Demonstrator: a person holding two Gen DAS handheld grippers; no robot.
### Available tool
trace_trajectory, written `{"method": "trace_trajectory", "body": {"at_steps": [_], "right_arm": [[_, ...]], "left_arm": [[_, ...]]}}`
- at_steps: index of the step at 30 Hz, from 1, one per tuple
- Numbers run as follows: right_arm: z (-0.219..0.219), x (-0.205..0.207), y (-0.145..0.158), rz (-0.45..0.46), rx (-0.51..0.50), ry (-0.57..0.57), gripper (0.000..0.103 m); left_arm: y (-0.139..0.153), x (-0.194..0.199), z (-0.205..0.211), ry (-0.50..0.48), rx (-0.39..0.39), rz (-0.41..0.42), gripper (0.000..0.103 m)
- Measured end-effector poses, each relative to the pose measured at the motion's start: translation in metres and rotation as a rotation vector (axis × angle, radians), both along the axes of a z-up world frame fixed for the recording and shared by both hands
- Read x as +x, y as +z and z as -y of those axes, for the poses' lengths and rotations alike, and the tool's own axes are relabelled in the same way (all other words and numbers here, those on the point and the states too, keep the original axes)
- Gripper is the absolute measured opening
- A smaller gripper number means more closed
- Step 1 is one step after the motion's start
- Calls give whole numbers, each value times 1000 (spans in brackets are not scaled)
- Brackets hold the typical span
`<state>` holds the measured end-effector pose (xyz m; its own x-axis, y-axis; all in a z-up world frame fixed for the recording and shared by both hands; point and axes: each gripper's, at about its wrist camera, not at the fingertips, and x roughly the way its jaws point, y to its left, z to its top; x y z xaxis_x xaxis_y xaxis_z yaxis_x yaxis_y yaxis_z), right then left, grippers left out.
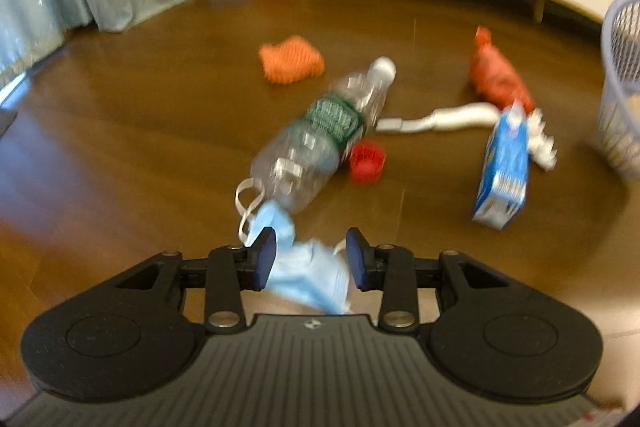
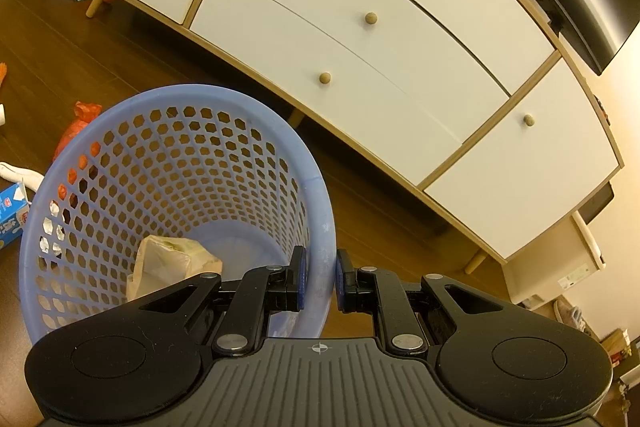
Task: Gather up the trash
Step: 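Move the open left tool back down to the blue face mask, then close the left tool on the blue face mask and lift it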
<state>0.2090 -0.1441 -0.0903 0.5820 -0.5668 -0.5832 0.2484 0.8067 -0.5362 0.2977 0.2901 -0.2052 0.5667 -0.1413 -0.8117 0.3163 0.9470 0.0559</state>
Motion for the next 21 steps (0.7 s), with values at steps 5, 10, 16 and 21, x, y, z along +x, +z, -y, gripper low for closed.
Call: {"method": "trace_trajectory", "body": {"at_steps": [5, 10, 16, 21], "right_arm": [[0, 0, 0, 0, -1, -1, 11], [0, 0, -1, 1, 0, -3, 11], [-3, -1, 1, 2, 4, 11, 11], [-6, 0, 3, 2, 9, 31, 10]], "left_arm": [[-32, 4, -4, 44, 27, -60, 35], [-43, 10, -3, 79, -5, -101, 42], [-46, 7, 14, 42, 25, -66, 59], [-61, 12, 19, 9, 40, -103, 28]]}}
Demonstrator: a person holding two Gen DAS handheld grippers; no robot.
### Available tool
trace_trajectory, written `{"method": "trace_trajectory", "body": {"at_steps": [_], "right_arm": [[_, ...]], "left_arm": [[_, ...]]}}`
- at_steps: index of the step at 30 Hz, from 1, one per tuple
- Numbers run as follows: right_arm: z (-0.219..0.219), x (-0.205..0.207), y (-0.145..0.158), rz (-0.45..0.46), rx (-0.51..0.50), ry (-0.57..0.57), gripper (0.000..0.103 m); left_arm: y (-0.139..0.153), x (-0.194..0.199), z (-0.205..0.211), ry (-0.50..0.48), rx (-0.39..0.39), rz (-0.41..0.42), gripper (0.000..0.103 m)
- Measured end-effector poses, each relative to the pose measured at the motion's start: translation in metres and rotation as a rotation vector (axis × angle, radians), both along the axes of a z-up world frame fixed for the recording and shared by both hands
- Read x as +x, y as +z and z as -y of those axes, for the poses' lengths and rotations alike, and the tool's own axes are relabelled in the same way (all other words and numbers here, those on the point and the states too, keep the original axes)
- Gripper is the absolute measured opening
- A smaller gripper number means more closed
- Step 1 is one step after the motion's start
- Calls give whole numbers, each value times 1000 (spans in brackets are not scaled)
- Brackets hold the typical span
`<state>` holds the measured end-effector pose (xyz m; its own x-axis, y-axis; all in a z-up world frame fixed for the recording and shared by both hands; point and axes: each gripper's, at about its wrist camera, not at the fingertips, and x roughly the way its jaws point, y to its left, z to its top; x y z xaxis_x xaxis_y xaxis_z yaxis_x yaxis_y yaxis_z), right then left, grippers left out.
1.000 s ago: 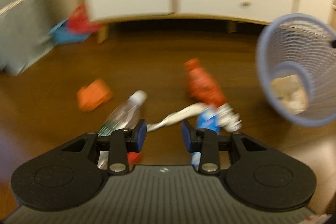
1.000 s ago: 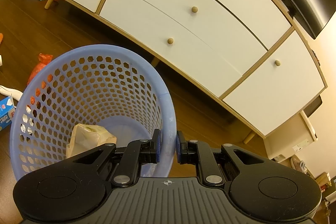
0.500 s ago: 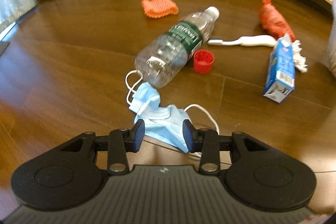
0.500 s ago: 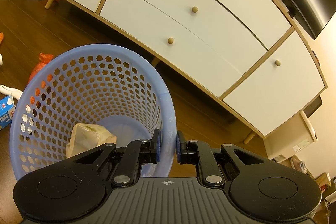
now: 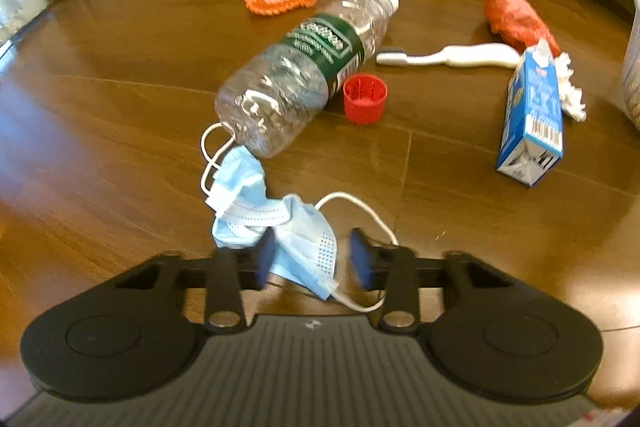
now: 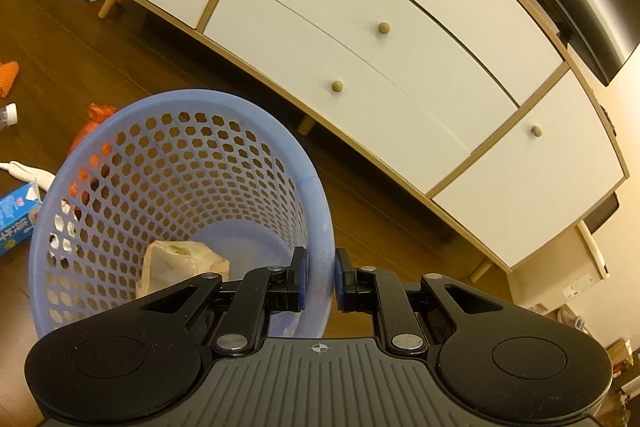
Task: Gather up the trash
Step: 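Close the left tool on the blue face mask and lift it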
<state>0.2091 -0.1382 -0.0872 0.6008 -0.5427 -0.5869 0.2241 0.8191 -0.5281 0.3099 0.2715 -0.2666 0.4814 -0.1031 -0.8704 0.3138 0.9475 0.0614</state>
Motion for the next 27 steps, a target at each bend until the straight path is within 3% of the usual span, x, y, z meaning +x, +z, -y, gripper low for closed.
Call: {"method": "trace_trajectory", "body": {"at_steps": [4, 12, 21, 24, 27], "right_arm": [[-2, 3, 1, 3, 5, 12, 10], [-1, 5, 2, 7, 17, 14, 10], [0, 4, 0, 9, 16, 9, 10], [-1, 3, 0, 11, 20, 10, 10], [0, 3, 1, 10, 19, 12, 10]], "left_arm": [[-5, 1, -8, 1, 0, -5, 0], [18, -14, -21, 9, -8, 73, 0], [80, -34, -8, -72, -158, 148, 0], [84, -31, 0, -78, -137, 147, 0], [68, -19, -12, 26, -135, 95, 17]]}}
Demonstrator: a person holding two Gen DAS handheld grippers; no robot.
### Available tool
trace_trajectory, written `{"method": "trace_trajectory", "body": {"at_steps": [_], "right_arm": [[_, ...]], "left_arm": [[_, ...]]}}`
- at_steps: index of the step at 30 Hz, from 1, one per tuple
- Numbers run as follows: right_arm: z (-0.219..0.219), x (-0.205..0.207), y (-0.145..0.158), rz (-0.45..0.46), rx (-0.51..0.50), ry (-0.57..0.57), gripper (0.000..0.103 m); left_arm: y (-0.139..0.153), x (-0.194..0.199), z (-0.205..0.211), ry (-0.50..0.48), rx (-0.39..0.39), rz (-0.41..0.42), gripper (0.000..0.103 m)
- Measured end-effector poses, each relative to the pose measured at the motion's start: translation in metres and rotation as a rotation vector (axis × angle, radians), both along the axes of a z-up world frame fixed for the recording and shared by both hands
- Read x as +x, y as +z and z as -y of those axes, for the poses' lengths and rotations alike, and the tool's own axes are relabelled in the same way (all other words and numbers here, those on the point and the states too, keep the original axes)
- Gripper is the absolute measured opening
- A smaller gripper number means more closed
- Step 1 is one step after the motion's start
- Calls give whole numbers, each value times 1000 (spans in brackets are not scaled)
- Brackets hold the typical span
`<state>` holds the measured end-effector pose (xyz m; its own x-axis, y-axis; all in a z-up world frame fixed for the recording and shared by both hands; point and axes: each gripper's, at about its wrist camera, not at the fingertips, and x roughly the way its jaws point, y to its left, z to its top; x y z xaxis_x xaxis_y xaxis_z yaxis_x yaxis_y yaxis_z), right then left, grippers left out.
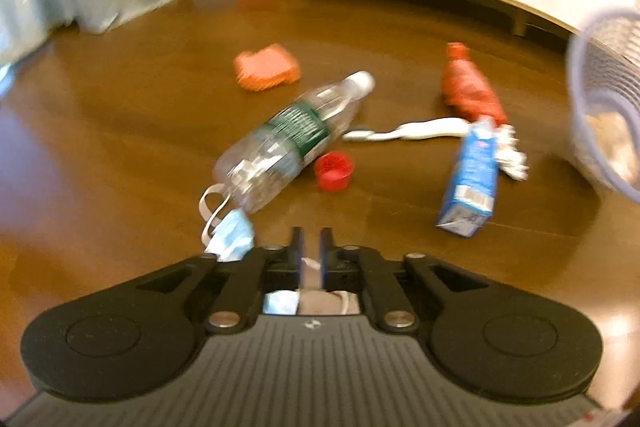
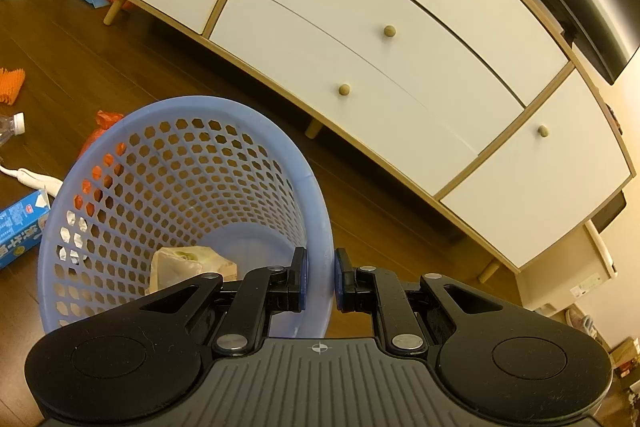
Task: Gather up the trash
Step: 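Close the left tool on the blue face mask and lift it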
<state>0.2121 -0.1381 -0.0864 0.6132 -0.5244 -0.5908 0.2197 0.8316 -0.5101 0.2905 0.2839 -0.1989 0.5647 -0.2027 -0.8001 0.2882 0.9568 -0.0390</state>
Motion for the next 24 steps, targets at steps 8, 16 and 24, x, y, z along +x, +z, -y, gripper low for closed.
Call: {"method": "trace_trajectory", "body": {"at_steps": [8, 16, 24], "right_arm": [[-1, 1, -2, 1, -9, 2, 10], [-1, 0, -2, 0, -12, -1, 10], [0, 0, -2, 3, -3, -4, 10]], "left_arm": [[-37, 36, -22, 101, 63, -34, 41], [-62, 47, -19, 6, 118, -42, 8], [-37, 31, -18, -29, 65, 7, 2]]}}
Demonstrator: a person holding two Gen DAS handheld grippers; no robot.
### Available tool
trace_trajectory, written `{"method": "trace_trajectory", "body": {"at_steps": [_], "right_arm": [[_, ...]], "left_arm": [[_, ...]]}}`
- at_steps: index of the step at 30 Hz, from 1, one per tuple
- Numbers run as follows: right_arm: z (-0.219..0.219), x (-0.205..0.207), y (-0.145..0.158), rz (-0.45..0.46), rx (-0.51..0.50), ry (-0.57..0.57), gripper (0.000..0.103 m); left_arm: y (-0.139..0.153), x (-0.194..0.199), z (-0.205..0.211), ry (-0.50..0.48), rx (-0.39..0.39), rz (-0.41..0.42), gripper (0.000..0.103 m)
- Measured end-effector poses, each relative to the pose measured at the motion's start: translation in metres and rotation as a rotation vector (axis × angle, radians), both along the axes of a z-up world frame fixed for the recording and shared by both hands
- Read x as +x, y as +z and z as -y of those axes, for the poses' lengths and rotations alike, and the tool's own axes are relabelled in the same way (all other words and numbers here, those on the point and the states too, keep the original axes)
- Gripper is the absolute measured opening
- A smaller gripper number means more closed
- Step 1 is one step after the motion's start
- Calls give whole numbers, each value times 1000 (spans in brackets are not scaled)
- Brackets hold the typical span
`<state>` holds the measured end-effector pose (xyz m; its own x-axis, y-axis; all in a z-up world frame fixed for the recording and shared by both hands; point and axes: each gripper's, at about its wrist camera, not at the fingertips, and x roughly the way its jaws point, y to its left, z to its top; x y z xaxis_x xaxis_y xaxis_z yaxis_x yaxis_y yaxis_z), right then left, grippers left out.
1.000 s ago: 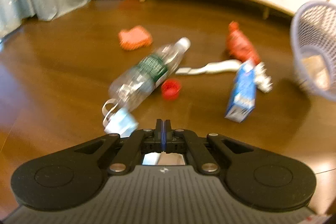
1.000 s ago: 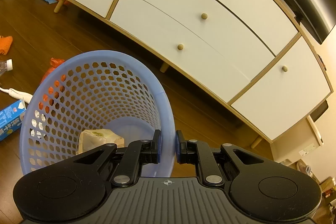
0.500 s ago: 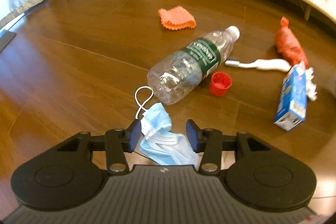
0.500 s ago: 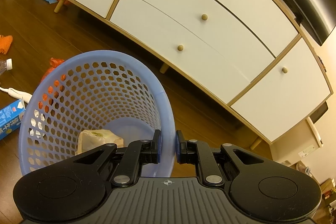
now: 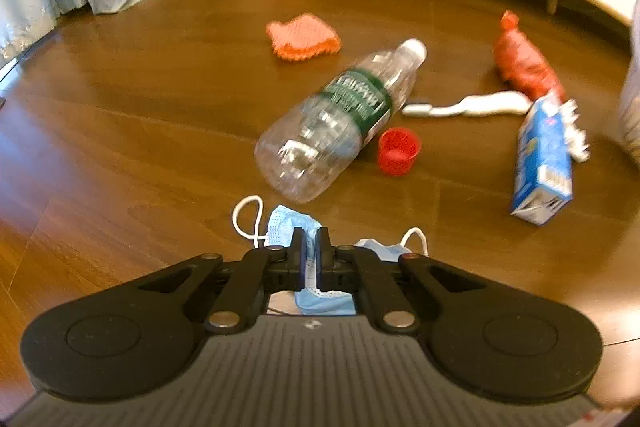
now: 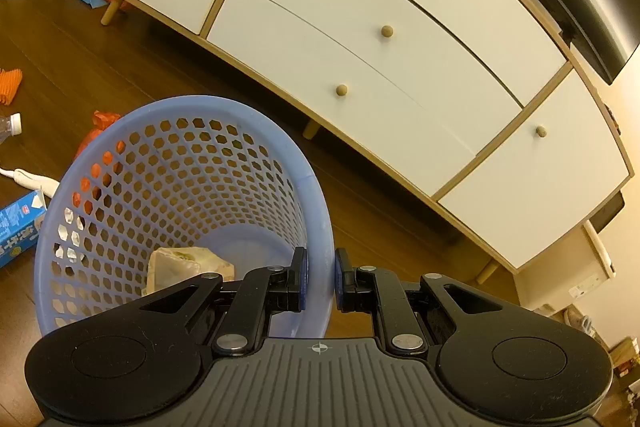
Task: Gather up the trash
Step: 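Close the left tool on the blue face mask and lift it, then carry the face mask into the wastebasket and open the left tool while the right tool holds it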
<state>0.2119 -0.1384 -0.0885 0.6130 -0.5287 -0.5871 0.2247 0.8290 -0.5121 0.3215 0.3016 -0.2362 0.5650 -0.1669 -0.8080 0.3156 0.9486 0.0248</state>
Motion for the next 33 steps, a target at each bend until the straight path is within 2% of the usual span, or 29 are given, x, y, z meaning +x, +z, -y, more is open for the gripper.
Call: {"method": "trace_trajectory", "body": {"at_steps": [6, 11, 16, 22, 33], "right_arm": [[1, 0, 0, 0, 1, -1, 10], [1, 0, 0, 0, -1, 0, 10], [0, 2, 0, -4, -5, 0, 10], [0, 3, 0, -3, -1, 0, 10], [-1, 3, 1, -2, 1, 1, 10]], "left_arm": [[50, -12, 19, -65, -124, 75, 2], [89, -12, 66, -201, -230, 141, 2], [115, -18, 122, -365, -307, 186, 2], [127, -23, 169, -493, -325, 216, 2], [130, -31, 209, -586, -335, 227, 2]]}}
